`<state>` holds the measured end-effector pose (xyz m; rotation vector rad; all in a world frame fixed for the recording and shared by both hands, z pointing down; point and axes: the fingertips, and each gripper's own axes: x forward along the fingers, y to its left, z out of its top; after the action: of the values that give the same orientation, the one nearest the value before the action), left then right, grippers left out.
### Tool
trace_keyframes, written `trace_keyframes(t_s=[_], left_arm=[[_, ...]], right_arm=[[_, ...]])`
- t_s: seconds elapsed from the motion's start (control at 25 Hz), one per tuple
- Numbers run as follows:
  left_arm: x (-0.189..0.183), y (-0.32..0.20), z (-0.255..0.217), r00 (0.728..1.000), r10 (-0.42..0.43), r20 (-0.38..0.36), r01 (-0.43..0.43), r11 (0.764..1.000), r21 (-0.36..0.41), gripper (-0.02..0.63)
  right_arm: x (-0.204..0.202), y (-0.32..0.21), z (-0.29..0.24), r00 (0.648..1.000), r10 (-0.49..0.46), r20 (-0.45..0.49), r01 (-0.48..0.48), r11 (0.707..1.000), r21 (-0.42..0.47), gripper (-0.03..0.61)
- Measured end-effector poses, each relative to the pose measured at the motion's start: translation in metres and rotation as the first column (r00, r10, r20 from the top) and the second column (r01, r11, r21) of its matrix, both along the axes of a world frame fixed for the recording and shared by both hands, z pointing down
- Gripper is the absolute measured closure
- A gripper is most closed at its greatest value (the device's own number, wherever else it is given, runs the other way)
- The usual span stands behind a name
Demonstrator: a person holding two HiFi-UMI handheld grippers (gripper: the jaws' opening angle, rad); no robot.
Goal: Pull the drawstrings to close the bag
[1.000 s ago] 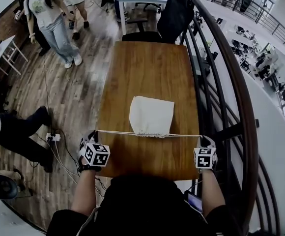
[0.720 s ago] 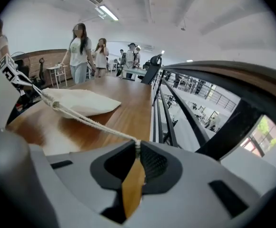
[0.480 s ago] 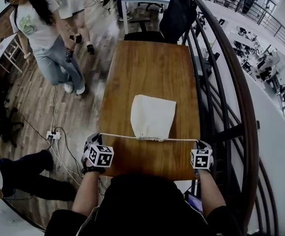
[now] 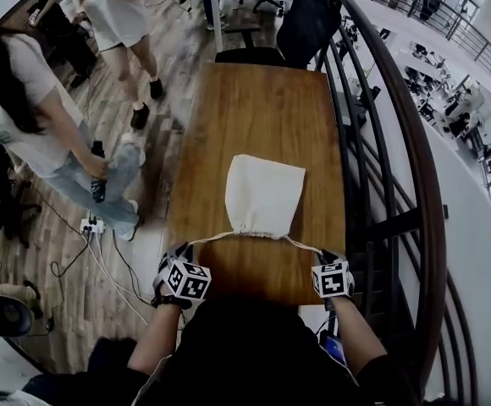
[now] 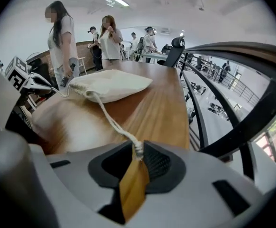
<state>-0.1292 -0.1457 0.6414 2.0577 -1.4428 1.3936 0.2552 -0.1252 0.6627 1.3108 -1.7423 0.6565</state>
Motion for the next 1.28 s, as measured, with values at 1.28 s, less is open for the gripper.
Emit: trace_keyframes(t_s=[1.28], left_arm=[[0.063, -0.086, -0.208, 0.863, 0.164, -0.478, 0.094, 0.877, 0.471, 0.571]], right_arm=[[-0.007, -0.087, -0.23, 0.932, 0.011, 0.362, -0.233, 0.784, 0.576, 0.558]])
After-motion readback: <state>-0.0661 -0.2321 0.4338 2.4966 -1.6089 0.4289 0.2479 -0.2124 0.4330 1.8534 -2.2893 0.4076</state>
